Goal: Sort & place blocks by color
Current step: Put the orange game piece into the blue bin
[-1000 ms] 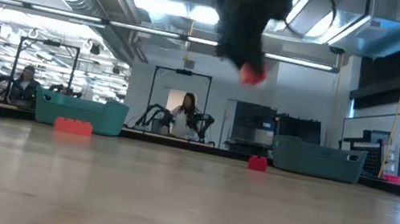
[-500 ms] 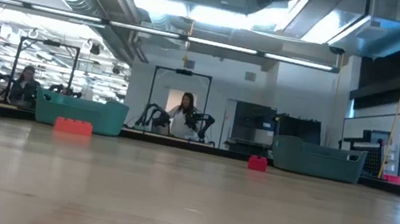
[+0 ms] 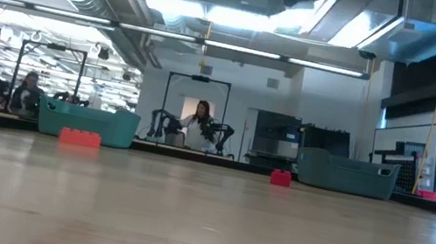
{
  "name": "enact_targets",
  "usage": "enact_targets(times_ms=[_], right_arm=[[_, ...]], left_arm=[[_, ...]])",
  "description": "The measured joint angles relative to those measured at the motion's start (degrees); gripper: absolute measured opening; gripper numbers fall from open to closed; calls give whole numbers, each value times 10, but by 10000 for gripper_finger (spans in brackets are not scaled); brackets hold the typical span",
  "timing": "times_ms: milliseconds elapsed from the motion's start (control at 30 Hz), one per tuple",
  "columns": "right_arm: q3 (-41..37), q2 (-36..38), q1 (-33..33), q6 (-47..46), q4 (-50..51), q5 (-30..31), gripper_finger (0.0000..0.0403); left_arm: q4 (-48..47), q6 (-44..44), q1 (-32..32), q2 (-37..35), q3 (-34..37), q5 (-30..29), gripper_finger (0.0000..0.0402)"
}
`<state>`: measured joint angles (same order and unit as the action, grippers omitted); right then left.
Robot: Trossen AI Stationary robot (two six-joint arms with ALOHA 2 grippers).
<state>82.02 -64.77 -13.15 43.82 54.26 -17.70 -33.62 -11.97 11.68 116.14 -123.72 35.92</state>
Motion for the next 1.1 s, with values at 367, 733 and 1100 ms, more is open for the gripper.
enact_targets(times_ms=[367,733,1100], right_arm=[[0,-8,53,19,-30,1,149],[0,-34,68,19,-45,22,149],[0,-39,68,19,-45,67,149]], left_arm=[[-1,-4,7,0,0,-10,129],[-7,-11,9,0,0,-6,129],[-10,-16,9,0,0,7,129]])
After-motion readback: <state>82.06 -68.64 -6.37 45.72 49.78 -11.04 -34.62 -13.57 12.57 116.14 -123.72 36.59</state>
